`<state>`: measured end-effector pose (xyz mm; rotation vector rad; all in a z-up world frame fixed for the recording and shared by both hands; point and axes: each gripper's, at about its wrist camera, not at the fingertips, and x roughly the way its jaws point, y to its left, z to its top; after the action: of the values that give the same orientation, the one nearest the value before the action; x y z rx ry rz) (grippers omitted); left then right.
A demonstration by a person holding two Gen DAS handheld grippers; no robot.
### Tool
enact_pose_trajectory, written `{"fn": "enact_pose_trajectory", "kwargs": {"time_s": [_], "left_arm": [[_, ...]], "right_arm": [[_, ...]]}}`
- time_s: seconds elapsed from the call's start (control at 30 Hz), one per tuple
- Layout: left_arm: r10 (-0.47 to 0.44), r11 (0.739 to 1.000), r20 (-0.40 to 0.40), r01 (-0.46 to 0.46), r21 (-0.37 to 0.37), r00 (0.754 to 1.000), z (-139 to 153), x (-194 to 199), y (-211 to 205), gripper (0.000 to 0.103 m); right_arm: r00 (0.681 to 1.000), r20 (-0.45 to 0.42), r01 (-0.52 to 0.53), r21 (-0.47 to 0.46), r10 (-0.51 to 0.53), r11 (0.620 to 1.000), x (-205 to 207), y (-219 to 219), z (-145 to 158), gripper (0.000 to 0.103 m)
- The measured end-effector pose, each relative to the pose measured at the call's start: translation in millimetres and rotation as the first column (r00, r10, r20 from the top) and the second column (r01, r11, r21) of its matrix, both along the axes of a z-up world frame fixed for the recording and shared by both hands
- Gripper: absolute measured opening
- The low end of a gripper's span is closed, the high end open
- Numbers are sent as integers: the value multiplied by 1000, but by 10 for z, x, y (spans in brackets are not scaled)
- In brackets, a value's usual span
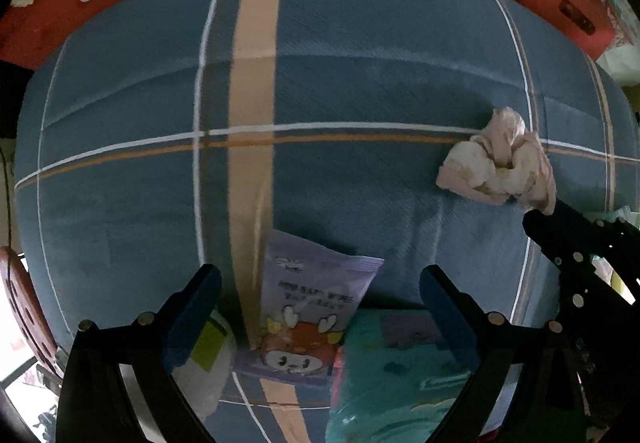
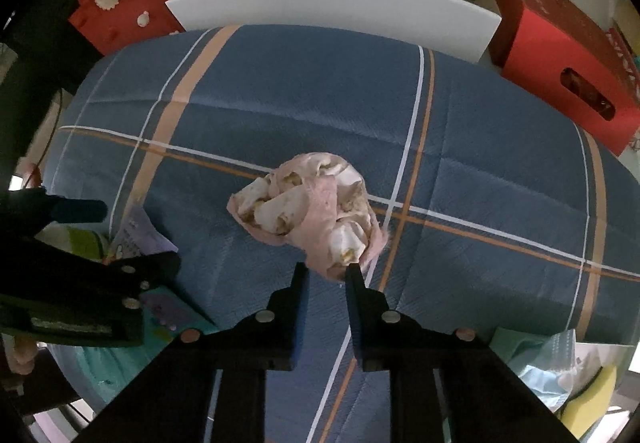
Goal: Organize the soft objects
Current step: 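Grasp the pink scrunchie with the right tool while the left grasps the purple wipes pack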
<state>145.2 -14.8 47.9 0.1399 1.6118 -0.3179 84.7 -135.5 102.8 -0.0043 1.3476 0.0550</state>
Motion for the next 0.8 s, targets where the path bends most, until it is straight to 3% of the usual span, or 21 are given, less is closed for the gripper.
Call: {"fn": "enact_pose_trajectory", "kwargs": {"time_s": [0.23, 0.47, 0.53, 0.6, 0.67, 0.8], "left_arm": [[-15, 999, -28, 16, 33, 1000, -197, 86, -113, 99], [-13, 999, -39, 14, 33, 999, -251, 132, -40, 80], [-18, 999, -35, 19, 30, 999, -252, 133, -9, 76], [-22, 1000, -28, 23, 19, 999, -230, 139, 32, 72], [-23, 1000, -19, 23, 17, 1000, -266, 83, 50, 64], [-27, 1000, -6, 27, 9, 1000, -249, 69, 60, 63]], "right_arm": [[1000, -7, -28, -11, 28, 1000, -67, -120, 98, 20], [1000, 1, -6, 8, 6, 1000, -77, -299, 172, 21], [1000, -2, 0, 14, 0, 1000, -63, -291, 185, 28], [1000, 2, 0, 17, 0, 1000, -30, -232, 157, 48], [1000, 13, -16, 6, 16, 1000, -19, -173, 152, 52], [999, 21, -32, -22, 33, 999, 49, -41, 104, 52]]}}
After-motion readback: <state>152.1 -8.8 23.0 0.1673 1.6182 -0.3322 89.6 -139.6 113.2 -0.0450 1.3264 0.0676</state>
